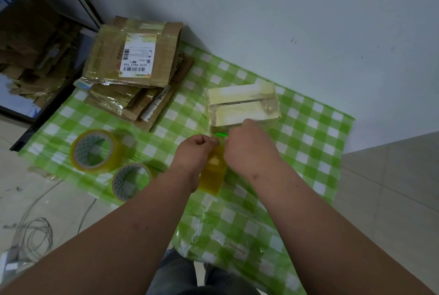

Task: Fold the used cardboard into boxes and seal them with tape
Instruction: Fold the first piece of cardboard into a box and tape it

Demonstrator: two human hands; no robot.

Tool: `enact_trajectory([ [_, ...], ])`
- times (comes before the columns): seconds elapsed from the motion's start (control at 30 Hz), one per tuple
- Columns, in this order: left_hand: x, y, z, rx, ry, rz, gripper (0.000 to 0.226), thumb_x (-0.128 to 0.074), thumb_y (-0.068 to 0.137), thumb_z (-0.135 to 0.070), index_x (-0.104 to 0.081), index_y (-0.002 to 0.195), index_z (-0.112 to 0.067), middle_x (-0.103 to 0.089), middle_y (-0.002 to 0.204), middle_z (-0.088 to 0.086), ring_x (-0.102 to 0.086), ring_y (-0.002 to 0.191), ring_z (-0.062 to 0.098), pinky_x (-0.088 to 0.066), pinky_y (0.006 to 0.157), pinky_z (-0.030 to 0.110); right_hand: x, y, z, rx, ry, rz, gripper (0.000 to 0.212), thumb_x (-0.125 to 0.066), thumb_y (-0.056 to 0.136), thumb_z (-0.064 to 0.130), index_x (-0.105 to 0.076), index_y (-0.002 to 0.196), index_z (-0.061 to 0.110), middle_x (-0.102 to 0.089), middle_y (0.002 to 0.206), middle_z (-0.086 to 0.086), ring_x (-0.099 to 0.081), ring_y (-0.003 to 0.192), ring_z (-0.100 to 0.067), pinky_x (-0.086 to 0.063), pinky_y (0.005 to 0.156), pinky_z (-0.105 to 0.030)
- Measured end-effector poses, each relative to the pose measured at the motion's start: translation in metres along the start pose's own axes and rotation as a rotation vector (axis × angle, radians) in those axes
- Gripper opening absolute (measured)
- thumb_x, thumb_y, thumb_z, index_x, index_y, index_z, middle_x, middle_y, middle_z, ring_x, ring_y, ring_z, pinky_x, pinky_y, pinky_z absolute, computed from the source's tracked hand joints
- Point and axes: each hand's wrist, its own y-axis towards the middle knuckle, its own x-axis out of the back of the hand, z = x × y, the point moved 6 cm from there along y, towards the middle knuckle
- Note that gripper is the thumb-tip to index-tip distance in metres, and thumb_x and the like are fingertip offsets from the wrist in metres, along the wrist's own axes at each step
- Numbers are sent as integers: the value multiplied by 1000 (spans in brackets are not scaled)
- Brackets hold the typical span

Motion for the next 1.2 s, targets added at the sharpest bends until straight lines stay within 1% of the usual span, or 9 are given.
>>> enact_trajectory([
  [0.17,-1,-1,-1,0,11,4,14,-68,91,-21,-65,80,-14,-59,73,5,-46,60,16,-36,55,27,-1,3,1,-7,-18,2,17,-46,98,21,-63,100,15,-38,100,-5,-44,81,-19,-39,71,-32],
  [0.3,4,3,-2,21,-23,-12,14,-69,88,-17,-66,75,-13,-67,79,4,-59,77,21,-49,74,37,3,1,-5,-18,-45,-28,18,-48,97,27,-63,102,17,-38,97,-3,-47,82,-20,-43,69,-34],
  [0.47,9,8,-4,36,-16,-53,17,-70,82,-12,-62,66,-12,-61,78,10,-55,78,24,-54,82,46,7,-2,-16,-64,-38,-38,10,-49,95,25,-55,89,20,-38,93,-1,-47,80,-19,-38,63,-32],
  [0.63,13,8,-5,49,-25,-80,10,-68,82,-11,-61,74,-11,-58,80,10,-53,78,23,-49,76,39,5,-1,-48,-154,-9,-99,12,-50,92,22,-54,82,18,-38,77,4,-42,62,-13,-30,50,-26],
  [0.83,5,6,-5,48,54,27,15,-72,80,-14,-64,68,-12,-67,87,9,-61,87,25,-52,94,48,-43,6,-75,-195,104,-6,22,-47,95,16,-63,108,9,-41,97,-6,-45,79,-25,-38,71,-30],
  [0.93,4,5,-7,46,136,56,10,-74,74,-17,-66,68,-13,-72,99,12,-65,100,32,-52,97,50,-75,7,-78,-164,117,123,34,-47,94,11,-55,127,7,-47,118,-15,-53,96,-29,-45,82,-31],
  [1.03,6,2,-9,52,162,61,14,-75,66,-27,-69,66,-15,-72,105,14,-62,110,36,-51,98,50,-91,4,-80,-185,123,202,51,-46,95,13,-41,146,14,-44,134,-14,-46,123,-30,-42,100,-36],
  [1.1,6,1,-10,54,164,62,16,-75,60,-32,-70,62,-17,-73,103,12,-62,110,36,-51,98,50,-88,2,-78,-218,171,157,51,-46,96,18,-43,146,23,-43,140,-7,-41,130,-29,-36,106,-40],
  [1.2,5,2,-10,43,152,69,15,-78,71,-25,-69,62,-16,-73,103,9,-63,110,34,-50,100,49,-72,-2,-67,-262,680,-15,32,-47,98,23,-65,125,27,-56,130,0,-51,121,-22,-37,108,-44],
])
